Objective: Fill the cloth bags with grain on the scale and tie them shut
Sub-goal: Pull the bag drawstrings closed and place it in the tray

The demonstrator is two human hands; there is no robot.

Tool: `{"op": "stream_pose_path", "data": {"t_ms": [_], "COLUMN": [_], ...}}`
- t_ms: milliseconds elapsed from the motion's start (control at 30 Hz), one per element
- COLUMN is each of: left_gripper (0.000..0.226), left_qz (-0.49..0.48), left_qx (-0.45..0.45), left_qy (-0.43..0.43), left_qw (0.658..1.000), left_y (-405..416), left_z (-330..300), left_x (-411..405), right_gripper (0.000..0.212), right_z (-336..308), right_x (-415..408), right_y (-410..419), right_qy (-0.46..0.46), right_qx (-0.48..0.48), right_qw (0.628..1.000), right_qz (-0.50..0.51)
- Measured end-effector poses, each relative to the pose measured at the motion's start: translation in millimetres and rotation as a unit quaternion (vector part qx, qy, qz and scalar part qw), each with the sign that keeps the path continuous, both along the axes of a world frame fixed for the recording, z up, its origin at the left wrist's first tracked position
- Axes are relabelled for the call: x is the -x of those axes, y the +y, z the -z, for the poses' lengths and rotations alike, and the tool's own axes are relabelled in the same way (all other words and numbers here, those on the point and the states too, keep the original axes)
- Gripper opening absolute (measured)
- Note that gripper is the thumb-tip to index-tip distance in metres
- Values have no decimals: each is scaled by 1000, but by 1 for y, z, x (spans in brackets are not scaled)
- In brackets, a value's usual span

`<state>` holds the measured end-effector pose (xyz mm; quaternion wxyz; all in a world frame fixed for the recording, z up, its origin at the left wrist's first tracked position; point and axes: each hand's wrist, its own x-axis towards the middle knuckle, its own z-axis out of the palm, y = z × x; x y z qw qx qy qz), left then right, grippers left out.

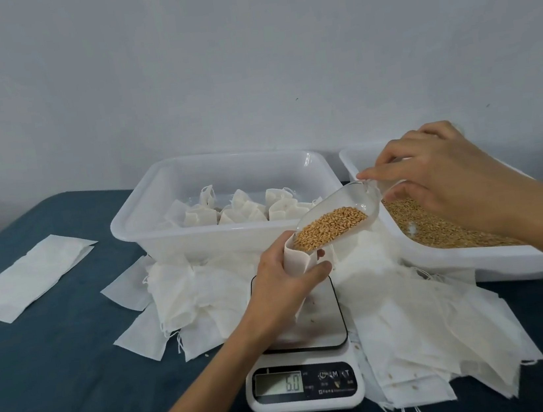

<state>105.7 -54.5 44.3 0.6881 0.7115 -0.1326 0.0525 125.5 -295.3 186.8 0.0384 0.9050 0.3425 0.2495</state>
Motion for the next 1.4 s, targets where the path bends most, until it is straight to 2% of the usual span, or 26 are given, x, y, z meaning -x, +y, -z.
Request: {"op": "stream_pose_path", "data": {"t_ms": [500,1400], "left_gripper": [25,36], "left_qz": [-1,6], "left_qx": [2,12], "left_qy": [0,17], "left_qw": [1000,1000], "left_y": [1,2], "left_z": [-1,2], "left_x": [0,-1], "right_gripper": [38,39], "right_z": [-1,5], "right_x": [3,-2], "right_y": [2,-1], "right_qy": [0,-35], "right_qx": [-1,2], "right_qw": [1000,999], "right_qz": [4,-13]}}
